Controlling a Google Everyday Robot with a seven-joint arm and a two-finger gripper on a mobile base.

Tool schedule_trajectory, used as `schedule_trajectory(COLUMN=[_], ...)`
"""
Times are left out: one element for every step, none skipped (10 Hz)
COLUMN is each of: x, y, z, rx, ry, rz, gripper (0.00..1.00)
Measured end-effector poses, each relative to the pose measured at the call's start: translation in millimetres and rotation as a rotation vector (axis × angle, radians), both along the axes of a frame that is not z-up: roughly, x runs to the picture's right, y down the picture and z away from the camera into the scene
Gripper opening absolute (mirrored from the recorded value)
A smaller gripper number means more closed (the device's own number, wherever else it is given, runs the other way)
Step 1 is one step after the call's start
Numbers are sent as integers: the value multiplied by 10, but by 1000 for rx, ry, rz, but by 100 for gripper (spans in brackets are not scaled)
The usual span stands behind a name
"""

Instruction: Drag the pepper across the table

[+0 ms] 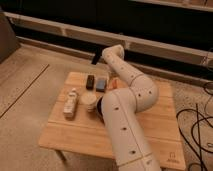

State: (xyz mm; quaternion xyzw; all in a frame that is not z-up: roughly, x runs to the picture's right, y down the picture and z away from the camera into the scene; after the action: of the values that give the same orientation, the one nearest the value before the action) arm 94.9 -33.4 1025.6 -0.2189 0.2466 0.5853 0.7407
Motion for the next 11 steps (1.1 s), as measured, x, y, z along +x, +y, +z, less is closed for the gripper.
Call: schedule_trajectory(x=[49,77,76,49,23,5,3,11,15,27,34], y=[72,127,186,215,218,215,203,199,197,172,128], z=[22,38,55,64,69,73,71,68,66,60,52], rx=[-18,-31,-47,-57,-61,-62,-62,-62,-64,-60,-50], ry=[14,23,24,11,-3,-14,-20,-22,-23,-20,-16], rz=[6,6,11,12,13,13,19,21,22,22,25], gripper=[65,65,60,51,40,30,17,8,1,0,0])
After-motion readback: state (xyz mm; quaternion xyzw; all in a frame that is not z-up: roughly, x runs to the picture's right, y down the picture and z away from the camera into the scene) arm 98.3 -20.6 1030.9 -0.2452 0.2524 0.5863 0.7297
